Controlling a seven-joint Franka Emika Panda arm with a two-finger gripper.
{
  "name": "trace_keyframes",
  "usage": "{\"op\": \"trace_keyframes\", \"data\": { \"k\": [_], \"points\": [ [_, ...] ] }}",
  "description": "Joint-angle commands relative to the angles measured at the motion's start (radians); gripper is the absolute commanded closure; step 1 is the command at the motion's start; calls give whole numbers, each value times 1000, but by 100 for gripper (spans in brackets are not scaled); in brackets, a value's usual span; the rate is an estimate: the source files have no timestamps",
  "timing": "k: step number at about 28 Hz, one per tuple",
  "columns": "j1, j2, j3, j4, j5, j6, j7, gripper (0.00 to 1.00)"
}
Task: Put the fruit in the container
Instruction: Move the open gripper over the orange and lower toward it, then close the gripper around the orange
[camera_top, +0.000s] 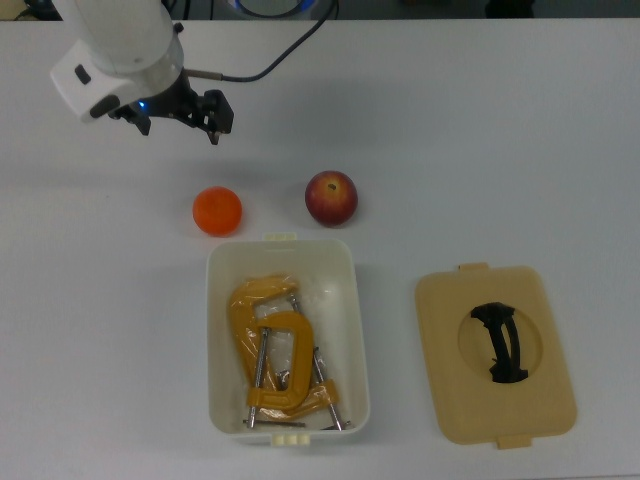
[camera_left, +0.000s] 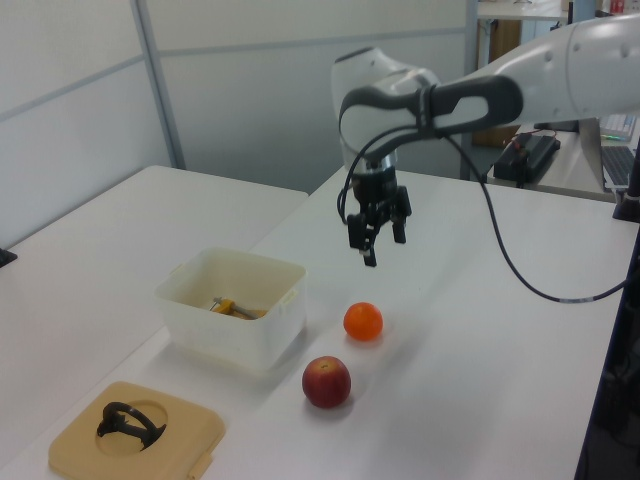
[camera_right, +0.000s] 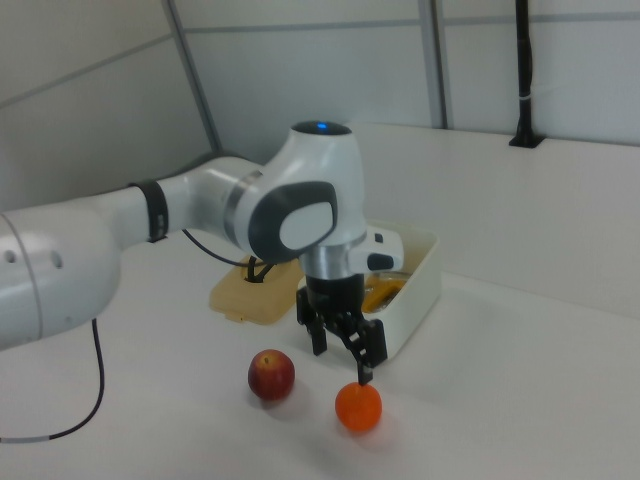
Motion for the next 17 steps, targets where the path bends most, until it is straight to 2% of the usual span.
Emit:
{"op": "trace_keyframes", "data": {
  "k": [1, 4, 8, 17],
  "points": [
    [18, 44, -2, -26, -47, 76, 13, 0],
    [18, 68, 4, -26, -53, 111, 72, 0],
    [42, 101, 9, -29, -87, 145, 117, 0],
    [102, 151, 8, -37, -92, 211, 183, 0]
  ]
}}
